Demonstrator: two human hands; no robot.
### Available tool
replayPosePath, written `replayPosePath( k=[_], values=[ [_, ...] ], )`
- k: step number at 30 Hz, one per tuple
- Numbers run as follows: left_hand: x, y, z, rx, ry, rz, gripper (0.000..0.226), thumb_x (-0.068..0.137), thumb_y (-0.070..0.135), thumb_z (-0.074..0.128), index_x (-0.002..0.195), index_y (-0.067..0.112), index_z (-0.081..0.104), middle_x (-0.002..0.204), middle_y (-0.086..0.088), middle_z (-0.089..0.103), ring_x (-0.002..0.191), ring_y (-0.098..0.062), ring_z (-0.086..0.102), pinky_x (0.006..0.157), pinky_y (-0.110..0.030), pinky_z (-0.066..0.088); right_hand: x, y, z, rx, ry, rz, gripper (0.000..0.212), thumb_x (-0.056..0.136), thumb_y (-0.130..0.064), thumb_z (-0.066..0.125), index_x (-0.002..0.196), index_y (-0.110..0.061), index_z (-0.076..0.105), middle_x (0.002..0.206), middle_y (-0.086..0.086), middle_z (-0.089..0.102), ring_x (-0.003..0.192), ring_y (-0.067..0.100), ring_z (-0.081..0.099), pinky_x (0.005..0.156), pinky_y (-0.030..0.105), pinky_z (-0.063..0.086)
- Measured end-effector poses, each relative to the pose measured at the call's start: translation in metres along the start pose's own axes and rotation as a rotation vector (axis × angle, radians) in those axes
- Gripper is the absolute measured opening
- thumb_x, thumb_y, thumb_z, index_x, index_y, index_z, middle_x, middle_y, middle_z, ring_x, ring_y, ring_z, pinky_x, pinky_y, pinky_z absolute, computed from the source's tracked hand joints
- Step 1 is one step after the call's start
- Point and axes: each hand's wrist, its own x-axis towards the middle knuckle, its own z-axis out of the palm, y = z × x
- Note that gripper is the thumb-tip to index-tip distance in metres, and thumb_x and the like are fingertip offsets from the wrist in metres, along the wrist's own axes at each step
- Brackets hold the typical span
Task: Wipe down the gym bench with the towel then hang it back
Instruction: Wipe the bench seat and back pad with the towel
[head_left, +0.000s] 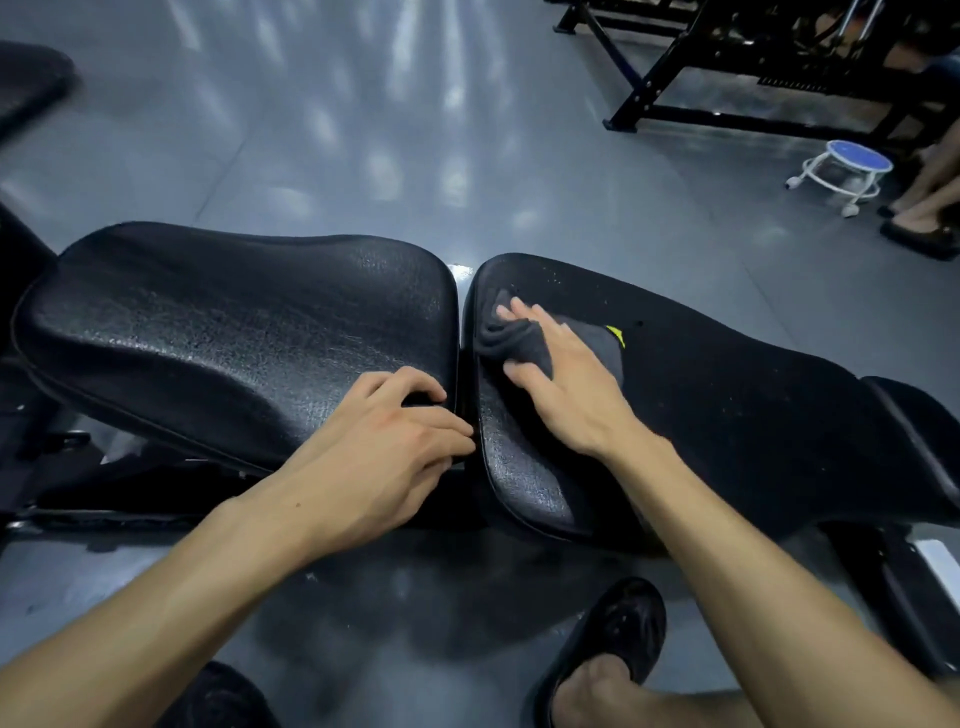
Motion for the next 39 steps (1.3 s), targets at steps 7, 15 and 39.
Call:
replayPosePath(
  k=[7, 15, 39],
  values=[
    [0.014, -0.003, -0.015, 0.009, -0.132, -0.007, 0.03, 0.096, 0.048, 0.04, 0.105, 0.036, 0.067, 0.109, 0.03, 0.066, 0.115, -0.007, 0.039, 0.099, -0.035, 0.036, -0.083, 0.003, 0.01, 0.005, -0.107, -0.25, 0.073, 0.092, -0.034, 0.055, 0.16, -0.037, 0.028, 0.168, -0.023, 0.02, 0.156, 0.003, 0.013, 0.126, 0.025, 0.005],
    [0.032, -0.006, -0.021, -0.106, -0.029, -0.066, 0.023, 0.096, 0.035, 0.059, 0.116, 0.036, 0.071, 0.125, 0.022, 0.067, 0.114, -0.012, 0.056, 0.096, -0.036, 0.044, 0.033, 0.005, 0.002, 0.01, -0.055, -0.009, 0.062, 0.101, -0.025, 0.054, 0.159, -0.031, 0.033, 0.168, -0.015, 0.022, 0.157, 0.002, 0.008, 0.129, 0.037, 0.007],
    [0.061, -0.042, -0.029, -0.066, -0.046, -0.137, 0.024, 0.094, 0.023, 0.061, 0.111, 0.034, 0.074, 0.112, 0.02, 0.072, 0.113, -0.009, 0.063, 0.094, -0.032, 0.05, 0.024, 0.023, -0.001, 0.055, -0.124, -0.185, 0.067, 0.093, -0.035, 0.049, 0.157, -0.043, 0.031, 0.163, -0.029, 0.026, 0.153, -0.006, 0.014, 0.125, 0.019, 0.005]
  ],
)
